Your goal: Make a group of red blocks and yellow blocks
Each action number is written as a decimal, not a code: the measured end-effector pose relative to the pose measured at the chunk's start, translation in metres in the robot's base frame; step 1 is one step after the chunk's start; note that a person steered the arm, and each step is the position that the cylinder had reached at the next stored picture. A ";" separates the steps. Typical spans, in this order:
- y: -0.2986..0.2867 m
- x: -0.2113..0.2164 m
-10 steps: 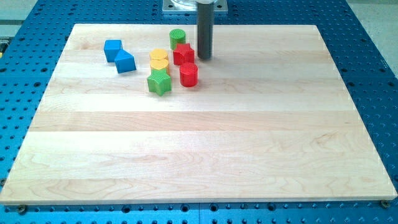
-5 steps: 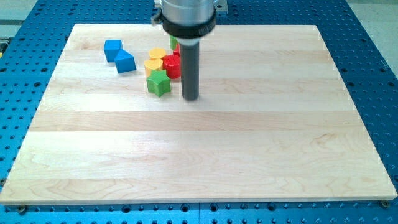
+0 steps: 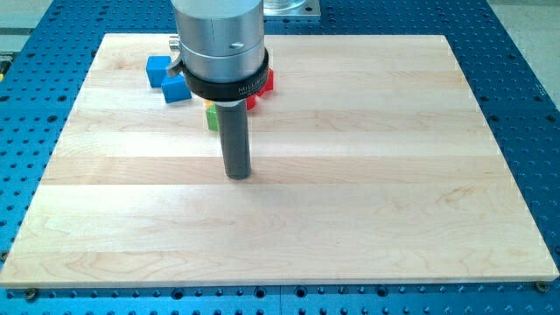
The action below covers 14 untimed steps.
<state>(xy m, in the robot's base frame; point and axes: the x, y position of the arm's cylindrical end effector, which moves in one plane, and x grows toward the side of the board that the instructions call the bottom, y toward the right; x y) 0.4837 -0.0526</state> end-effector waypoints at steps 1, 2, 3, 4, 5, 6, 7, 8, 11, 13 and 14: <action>-0.004 -0.008; -0.007 -0.016; -0.009 -0.035; -0.015 -0.070; -0.028 -0.084; -0.021 -0.082; -0.036 -0.097; -0.079 -0.100; -0.107 -0.107; -0.110 -0.127; -0.106 -0.158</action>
<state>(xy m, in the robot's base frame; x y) 0.3253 -0.1585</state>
